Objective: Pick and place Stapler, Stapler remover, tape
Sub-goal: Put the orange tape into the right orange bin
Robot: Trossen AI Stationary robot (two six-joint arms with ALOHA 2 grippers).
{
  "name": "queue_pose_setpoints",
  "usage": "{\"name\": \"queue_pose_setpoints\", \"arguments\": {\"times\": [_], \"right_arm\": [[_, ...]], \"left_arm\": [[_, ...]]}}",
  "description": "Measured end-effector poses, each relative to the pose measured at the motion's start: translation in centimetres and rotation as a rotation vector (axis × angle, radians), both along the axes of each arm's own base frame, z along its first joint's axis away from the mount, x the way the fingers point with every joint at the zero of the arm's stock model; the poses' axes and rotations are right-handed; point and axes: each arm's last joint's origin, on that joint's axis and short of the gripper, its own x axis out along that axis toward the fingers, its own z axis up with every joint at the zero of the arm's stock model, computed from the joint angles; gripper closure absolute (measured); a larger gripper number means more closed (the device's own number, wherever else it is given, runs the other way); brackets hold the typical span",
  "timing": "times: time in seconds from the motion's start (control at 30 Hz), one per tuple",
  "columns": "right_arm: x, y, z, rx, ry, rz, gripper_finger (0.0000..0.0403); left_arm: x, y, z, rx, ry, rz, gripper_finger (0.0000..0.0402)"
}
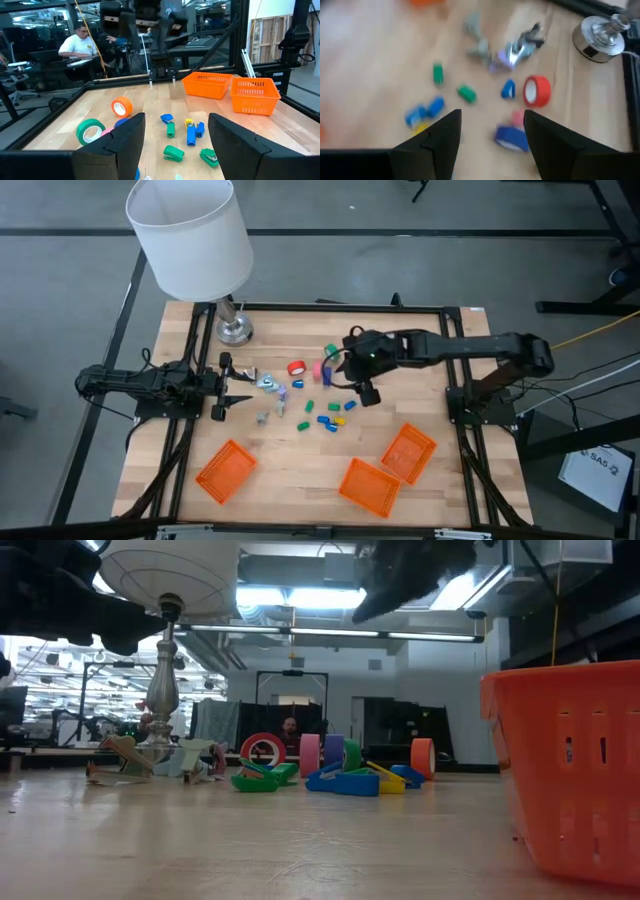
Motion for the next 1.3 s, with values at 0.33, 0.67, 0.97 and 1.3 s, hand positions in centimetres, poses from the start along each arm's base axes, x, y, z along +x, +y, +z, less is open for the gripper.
{"name": "queue_pose_setpoints", "arguments": {"times": [0.33,0.67,0.97,1.3], "right_arm": [[-0.2,-1.4,-4.1,-0.496,0.394,0.088,0.0183],[0.5,-2.2,-6.8,-0.569,0.544,0.172,0.0183],[0.5,-4.2,-8.8,-0.488,0.637,0.165,0.0183],[0.1,-5.7,-9.4,-0.489,0.700,0.238,0.0183]], "left_arm": [[0.0,0.0,0.0,0.000,0.000,0.000,0.0186],[0.0,0.0,0.0,0.000,0.000,0.000,0.0187],[0.0,0.0,0.0,0.000,0.000,0.000,0.0187],[0.0,0.0,0.0,0.000,0.000,0.000,0.0187]]}}
